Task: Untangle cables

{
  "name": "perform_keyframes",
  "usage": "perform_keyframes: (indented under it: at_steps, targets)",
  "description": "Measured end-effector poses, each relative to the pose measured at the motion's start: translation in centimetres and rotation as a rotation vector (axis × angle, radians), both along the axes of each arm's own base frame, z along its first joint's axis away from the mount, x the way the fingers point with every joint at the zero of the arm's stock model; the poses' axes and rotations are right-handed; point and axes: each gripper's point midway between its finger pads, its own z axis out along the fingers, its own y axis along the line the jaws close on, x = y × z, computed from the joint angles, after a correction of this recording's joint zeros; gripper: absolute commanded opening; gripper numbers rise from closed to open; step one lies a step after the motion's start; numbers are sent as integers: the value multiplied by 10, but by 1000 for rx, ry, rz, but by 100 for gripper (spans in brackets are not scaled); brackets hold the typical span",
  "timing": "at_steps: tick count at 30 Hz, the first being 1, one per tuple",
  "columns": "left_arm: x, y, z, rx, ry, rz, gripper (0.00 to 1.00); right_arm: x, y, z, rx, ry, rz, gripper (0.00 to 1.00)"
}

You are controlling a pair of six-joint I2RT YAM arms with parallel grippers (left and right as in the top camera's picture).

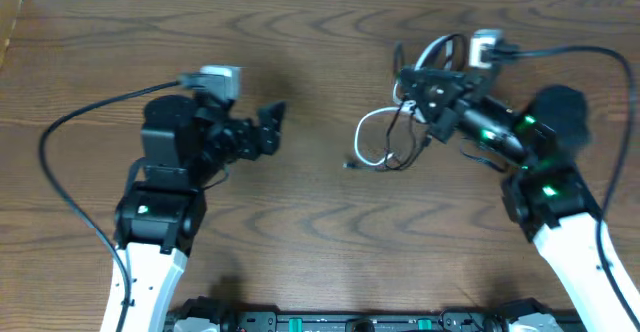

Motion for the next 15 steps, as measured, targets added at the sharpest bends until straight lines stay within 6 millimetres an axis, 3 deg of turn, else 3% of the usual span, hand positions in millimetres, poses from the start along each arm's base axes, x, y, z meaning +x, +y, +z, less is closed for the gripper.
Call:
perform_keyframes:
  at_steps: [4, 6, 11, 15]
  targets:
    - [-1, 31, -10, -54, 78, 150, 95, 2, 16, -31, -16, 124, 42, 4]
    - [-2, 39, -15, -69, 109, 194, 95, -2, 26, -46, -31, 189, 73, 17]
    - [-5, 43, -20, -90, 140, 228, 96, -20, 44, -68, -83, 261, 148, 63]
    - [-6, 43, -22, -93, 149, 231, 96, -29, 51, -73, -112, 264, 185, 68]
